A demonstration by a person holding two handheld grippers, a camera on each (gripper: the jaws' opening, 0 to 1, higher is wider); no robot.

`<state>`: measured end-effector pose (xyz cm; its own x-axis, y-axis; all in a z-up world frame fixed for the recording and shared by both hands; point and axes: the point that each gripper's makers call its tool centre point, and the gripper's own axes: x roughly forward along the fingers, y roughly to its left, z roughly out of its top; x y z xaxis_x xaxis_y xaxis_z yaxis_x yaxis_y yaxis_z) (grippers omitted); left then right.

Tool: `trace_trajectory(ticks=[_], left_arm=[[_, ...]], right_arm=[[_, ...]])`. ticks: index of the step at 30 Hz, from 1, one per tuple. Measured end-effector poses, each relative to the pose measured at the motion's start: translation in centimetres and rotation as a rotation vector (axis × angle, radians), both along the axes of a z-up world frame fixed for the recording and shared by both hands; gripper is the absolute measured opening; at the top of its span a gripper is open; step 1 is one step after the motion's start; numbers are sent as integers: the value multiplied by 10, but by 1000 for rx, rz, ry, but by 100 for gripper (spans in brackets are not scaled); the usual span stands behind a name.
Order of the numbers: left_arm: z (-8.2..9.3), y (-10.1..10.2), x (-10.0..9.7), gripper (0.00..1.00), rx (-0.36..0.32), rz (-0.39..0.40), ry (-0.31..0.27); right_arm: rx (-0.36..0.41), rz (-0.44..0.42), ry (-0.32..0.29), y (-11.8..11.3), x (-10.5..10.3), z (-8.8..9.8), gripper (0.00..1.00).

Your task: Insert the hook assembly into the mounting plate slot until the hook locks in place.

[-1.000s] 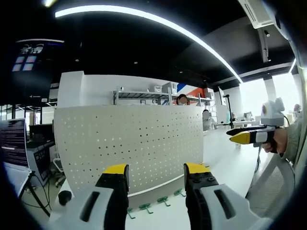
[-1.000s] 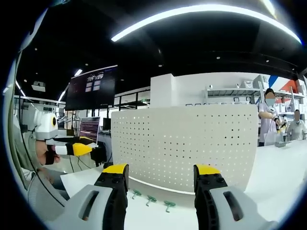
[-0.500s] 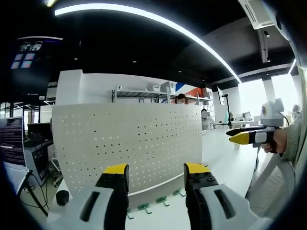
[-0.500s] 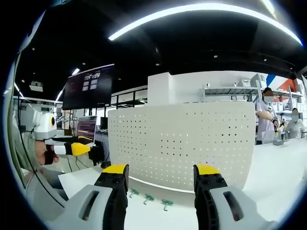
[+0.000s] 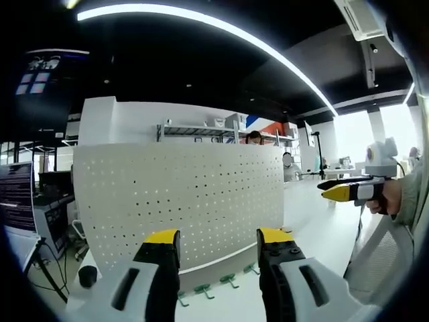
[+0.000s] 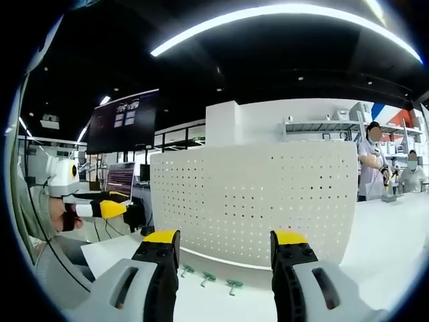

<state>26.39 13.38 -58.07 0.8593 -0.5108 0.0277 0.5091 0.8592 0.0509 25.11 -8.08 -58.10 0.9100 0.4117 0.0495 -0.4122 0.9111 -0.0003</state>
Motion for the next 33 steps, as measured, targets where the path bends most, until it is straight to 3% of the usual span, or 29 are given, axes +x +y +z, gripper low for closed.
trace_trajectory(ticks=[14, 22, 33], left_arm=[[-6, -1, 0, 46, 18, -8, 23], [-22, 4, 14, 41, 51, -7, 49], [-49, 17, 41, 38, 180, -10, 77]], right_arm=[[4, -12, 11, -4, -1, -4, 53], [3, -10, 20, -2, -1, -7, 53], [0, -8, 36, 1, 1, -12, 53]])
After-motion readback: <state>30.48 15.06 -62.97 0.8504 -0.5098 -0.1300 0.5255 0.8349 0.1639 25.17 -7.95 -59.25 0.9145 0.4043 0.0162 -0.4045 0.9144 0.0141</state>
